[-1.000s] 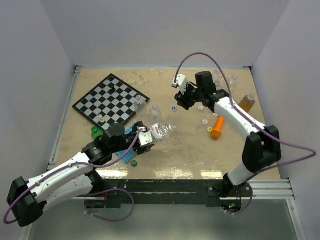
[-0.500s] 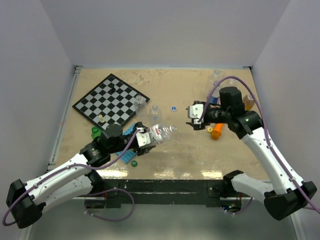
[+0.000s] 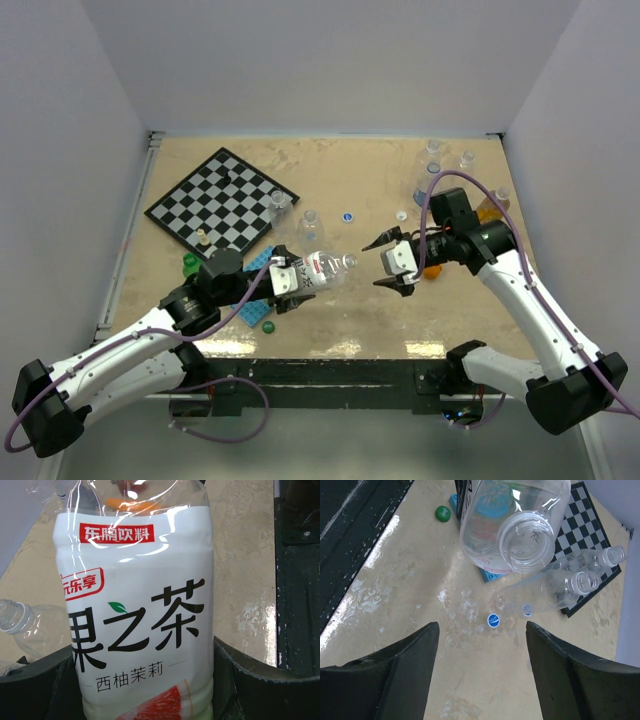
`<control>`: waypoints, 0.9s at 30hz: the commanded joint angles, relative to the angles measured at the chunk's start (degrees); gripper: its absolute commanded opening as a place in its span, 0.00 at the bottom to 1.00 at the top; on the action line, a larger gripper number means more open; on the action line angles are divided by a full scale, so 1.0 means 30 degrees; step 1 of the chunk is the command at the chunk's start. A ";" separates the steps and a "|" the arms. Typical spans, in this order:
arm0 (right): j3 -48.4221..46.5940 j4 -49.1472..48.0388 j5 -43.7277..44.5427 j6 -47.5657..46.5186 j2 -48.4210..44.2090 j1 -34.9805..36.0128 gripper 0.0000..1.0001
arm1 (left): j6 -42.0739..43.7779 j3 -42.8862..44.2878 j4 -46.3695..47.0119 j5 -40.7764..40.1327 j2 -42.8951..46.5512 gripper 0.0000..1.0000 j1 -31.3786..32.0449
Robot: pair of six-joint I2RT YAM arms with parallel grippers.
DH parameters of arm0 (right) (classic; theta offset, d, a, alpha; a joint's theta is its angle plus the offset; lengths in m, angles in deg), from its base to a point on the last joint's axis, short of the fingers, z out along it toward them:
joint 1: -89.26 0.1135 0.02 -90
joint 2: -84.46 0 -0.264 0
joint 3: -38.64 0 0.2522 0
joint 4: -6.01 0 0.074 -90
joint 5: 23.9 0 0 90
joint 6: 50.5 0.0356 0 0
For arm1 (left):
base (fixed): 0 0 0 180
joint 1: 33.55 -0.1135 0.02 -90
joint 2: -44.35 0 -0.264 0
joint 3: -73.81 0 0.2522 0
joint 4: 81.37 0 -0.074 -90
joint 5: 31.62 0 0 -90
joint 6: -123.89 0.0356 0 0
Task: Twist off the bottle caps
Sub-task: Place the plastic bottle at the center of the board.
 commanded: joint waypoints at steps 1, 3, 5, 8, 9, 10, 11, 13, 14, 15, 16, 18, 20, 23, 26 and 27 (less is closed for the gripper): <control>-0.0073 0.1530 -0.1954 -0.2127 0.0041 -0.0073 0.74 | -0.0393 0.0000 0.1454 0.0925 0.0311 0.00 -0.0017; -0.0131 0.1648 -0.2130 -0.2215 0.0071 -0.0073 0.76 | -0.0422 -0.0029 0.1454 0.0896 0.0311 0.00 -0.0017; -0.0102 0.1736 -0.2306 -0.2245 0.0099 -0.0073 0.78 | -0.0393 -0.0059 0.1425 0.0925 0.0311 0.00 -0.0016; -0.0015 0.1766 -0.2395 -0.2274 0.0042 -0.0073 0.82 | -0.0393 -0.0059 0.1454 0.0925 0.0282 0.00 -0.0046; 0.0015 0.1766 -0.2424 -0.2245 0.0012 -0.0073 0.82 | -0.0393 -0.0059 0.1483 0.0925 0.0253 0.00 -0.0017; 0.0073 0.1766 -0.2453 -0.2245 -0.0046 -0.0044 0.84 | -0.0393 -0.0059 0.1483 0.0925 0.0282 0.00 -0.0046; 0.0103 0.1766 -0.2511 -0.2216 -0.0105 -0.0073 0.85 | -0.0393 -0.0059 0.1483 0.0896 0.0253 0.00 -0.0017; 0.0249 0.1795 -0.2658 -0.2128 -0.0251 -0.0073 0.86 | -0.0422 -0.0029 0.1483 0.0925 0.0311 0.00 -0.0075; 0.0307 0.1737 -0.2717 -0.2099 -0.0368 -0.0073 0.86 | -0.0451 -0.0029 0.1512 0.0954 0.0311 0.00 -0.0075; 0.0366 0.1649 -0.2746 -0.2011 -0.0427 -0.0073 0.86 | -0.0452 -0.0029 0.1542 0.1013 0.0282 0.00 -0.0075; 0.0454 0.1648 -0.2775 -0.1981 -0.0515 -0.0073 0.86 | -0.0481 -0.0029 0.1542 0.1013 0.0282 0.00 -0.0104; 0.0542 0.1561 -0.2805 -0.1806 -0.0661 -0.0073 0.86 | -0.0510 0.0000 0.1571 0.1071 0.0194 0.00 -0.0104; 0.0630 0.1502 -0.2805 -0.1718 -0.0749 -0.0073 0.87 | -0.0510 -0.0029 0.1571 0.1101 0.0223 0.00 -0.0104; 0.0689 0.1443 -0.2893 -0.1630 -0.0838 -0.0073 0.89 | -0.0539 0.0000 0.1571 0.1130 0.0223 0.00 -0.0104; 0.0718 0.1443 -0.3010 -0.1454 -0.0897 -0.0073 0.93 | -0.0511 -0.0029 0.1571 0.1130 0.0223 0.00 -0.0104; 0.0689 0.1443 -0.3010 -0.1454 -0.0839 -0.0073 0.94 | -0.0510 0.0000 0.1571 0.1130 0.0194 0.00 -0.0104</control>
